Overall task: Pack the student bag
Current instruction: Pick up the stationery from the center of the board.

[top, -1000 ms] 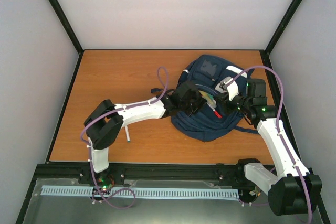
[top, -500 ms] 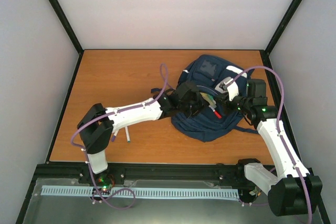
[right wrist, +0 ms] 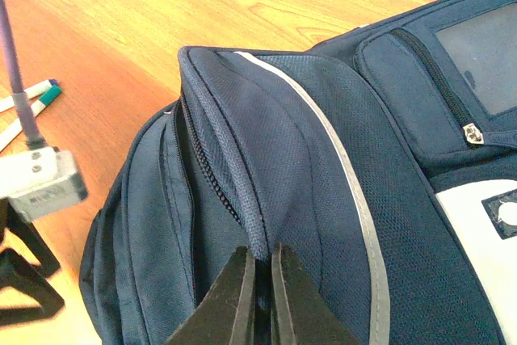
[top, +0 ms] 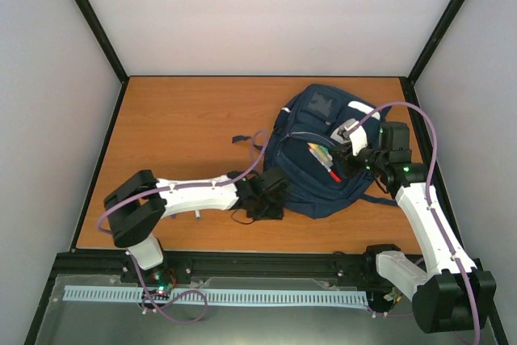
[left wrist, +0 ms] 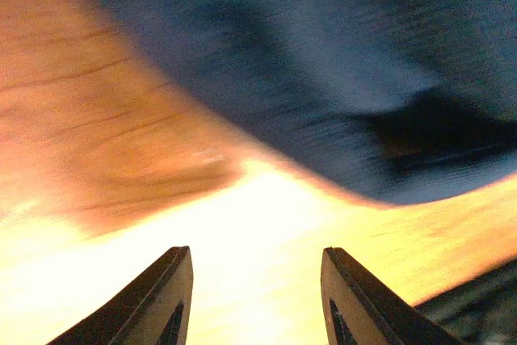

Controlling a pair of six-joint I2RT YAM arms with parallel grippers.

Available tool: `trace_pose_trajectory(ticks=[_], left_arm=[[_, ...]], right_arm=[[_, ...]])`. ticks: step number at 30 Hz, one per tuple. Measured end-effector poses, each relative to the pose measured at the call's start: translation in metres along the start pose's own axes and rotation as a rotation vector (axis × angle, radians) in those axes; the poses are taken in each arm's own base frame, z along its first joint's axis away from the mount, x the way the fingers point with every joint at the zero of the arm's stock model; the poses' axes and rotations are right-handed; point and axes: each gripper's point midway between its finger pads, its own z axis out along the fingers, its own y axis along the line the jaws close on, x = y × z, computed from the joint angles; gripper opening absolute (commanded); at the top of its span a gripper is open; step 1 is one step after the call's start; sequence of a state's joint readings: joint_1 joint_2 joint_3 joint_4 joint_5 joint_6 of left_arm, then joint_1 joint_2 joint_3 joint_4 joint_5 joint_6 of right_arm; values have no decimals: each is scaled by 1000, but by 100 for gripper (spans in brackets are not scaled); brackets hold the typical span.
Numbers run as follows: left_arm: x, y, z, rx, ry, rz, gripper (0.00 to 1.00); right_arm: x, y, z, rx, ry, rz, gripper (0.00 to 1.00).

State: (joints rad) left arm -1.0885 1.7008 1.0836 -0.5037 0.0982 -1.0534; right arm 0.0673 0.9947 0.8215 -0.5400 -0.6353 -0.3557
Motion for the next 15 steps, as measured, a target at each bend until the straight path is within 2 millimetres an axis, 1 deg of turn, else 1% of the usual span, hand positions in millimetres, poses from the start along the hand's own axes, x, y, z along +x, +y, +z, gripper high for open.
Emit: trace_pose_trajectory(ticks=[1,3,5,7,8,9,11,13,15], left_arm=[[7,19,0,-44,6,9,44],[13,42,-7,-97,-6,26,40],[14,54,-20,-122,-37,50,40],[9,58,-34,-131,-82,72,40],[6,61,-41,-139,-106,81,42],[3,63,-47,-147,-129,87,47],[-5,75,-58,-186,-167,85,58],[-12,95,-65,-248,-181,58,69],[-21,122,-69,-315,-188,0,76]], right_arm=[[0,0,0,0,1,1,3],[0,0,0,0,1,1,3],[0,0,0,-1,1,1,3],[0,0,0,-1,1,0,3],[0,0,0,-1,1,-1,3],[0,0,0,-1,2,-1,3],[0,0,0,-1,2,-1,3],[0,0,0,-1,2,-1,3],[0,0,0,-1,1,-1,3]])
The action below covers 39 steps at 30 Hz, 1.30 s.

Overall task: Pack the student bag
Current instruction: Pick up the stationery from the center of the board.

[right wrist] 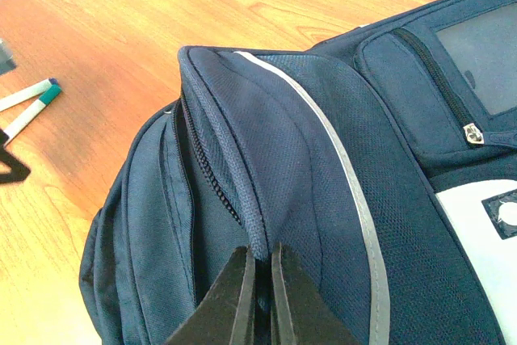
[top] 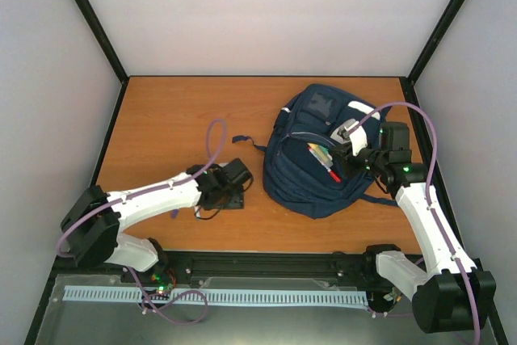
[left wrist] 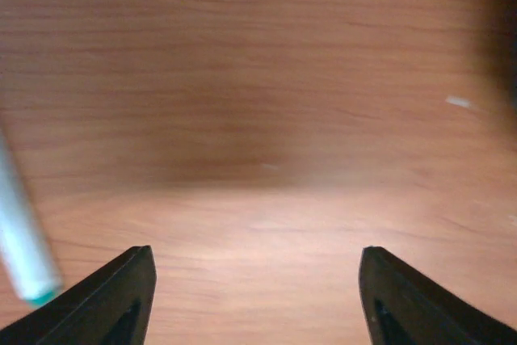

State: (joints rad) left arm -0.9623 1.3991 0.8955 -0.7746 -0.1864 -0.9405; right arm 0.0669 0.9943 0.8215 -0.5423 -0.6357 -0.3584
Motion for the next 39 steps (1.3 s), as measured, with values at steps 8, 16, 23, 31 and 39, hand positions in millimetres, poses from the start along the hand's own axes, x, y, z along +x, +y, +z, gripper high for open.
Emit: trace_pose_trajectory(ticks=[8,16,23,31,39], left_arm=[[-10,86,4,-169,14,-202,85],[-7,112,12,-170,69,-297,68],[-4,125,22,-172,111,-351,56],[-2,134,43,-200,188,-358,41],[-12,129,50,-202,196,-323,16]], right_arm=[[0,0,0,1,0,0,3],[0,0,0,1,0,1,3],[0,0,0,0,0,0,3],[0,0,0,0,0,0,3],[0,-1,-1,3,-1,1,3]])
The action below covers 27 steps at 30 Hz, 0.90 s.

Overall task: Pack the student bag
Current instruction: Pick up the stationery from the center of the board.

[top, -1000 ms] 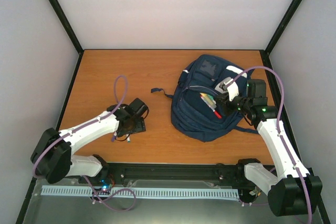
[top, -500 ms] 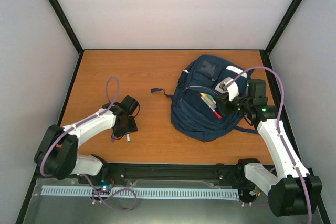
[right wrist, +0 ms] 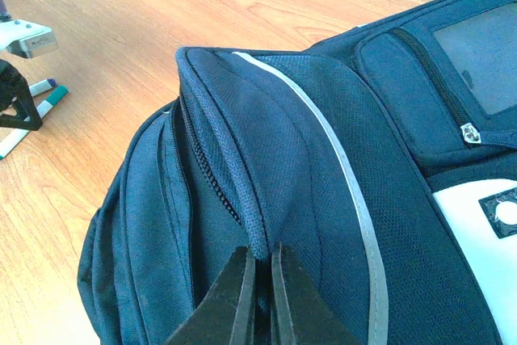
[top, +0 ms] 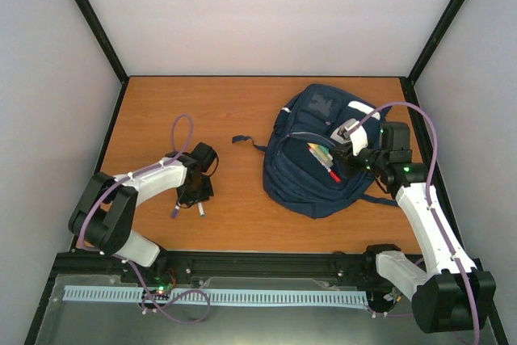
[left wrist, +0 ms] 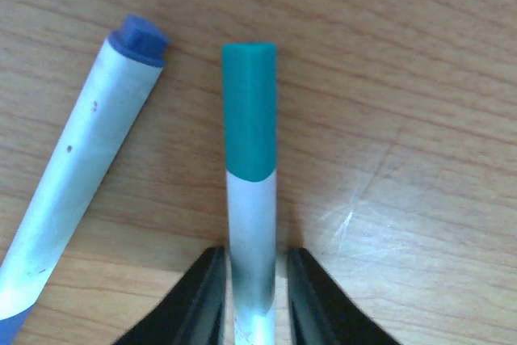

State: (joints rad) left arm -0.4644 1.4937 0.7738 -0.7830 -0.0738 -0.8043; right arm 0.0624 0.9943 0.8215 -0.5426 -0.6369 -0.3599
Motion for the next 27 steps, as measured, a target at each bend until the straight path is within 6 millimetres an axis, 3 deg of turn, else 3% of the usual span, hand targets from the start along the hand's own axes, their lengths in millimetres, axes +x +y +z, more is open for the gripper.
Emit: trace_pose_trajectory(ticks=[10,13,19,23,27], left_arm=[[4,-17,-2,33,16,97,7],[18,-42,-7,67,17,210,6],[70,-113,-23,158,16,486,7],[84,-127,-26,156,12,554,7],[88,-124,-15,79,18,581,11]], right_arm=[[0,0,0,0,0,-2,3],[0,0,0,-2,0,-1,3],[1,0,2,-9,4,3,3],[2,0,2,-13,6,5,3],[3,1,4,-23,9,10,3]])
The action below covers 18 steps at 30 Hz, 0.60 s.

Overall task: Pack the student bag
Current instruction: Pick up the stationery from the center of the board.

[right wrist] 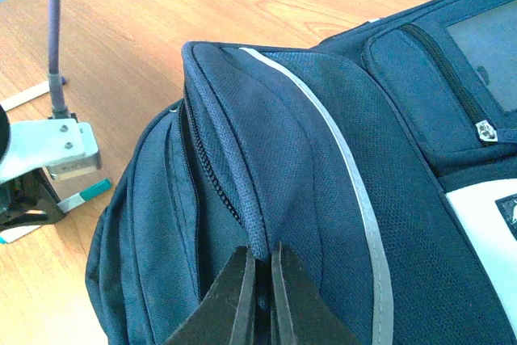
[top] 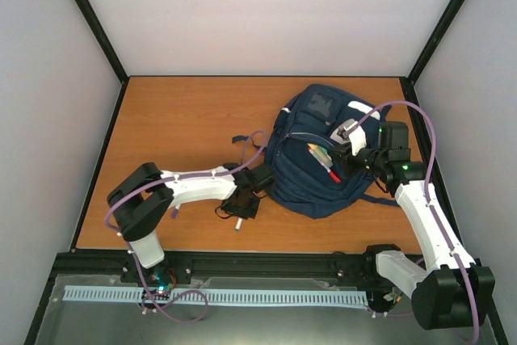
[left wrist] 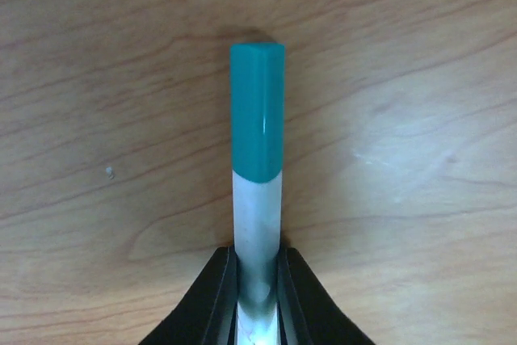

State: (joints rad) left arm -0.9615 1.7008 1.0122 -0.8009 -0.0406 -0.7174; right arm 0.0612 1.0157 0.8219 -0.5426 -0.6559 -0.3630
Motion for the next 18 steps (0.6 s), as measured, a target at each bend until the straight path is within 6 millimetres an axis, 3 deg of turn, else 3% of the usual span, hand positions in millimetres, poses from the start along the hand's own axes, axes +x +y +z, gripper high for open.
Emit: trace_pose_trajectory(ticks=[6,13,18], left_arm=[[5,2,5,-89,28,5,23],[13,5,5,-93,54,-41,10],[16,5,5,-86,61,-49,8]], right_arm=[[0,1,0,-5,0,1,3],[0,1,1,-7,0,-1,3],[1,1,1,-11,2,1,3]])
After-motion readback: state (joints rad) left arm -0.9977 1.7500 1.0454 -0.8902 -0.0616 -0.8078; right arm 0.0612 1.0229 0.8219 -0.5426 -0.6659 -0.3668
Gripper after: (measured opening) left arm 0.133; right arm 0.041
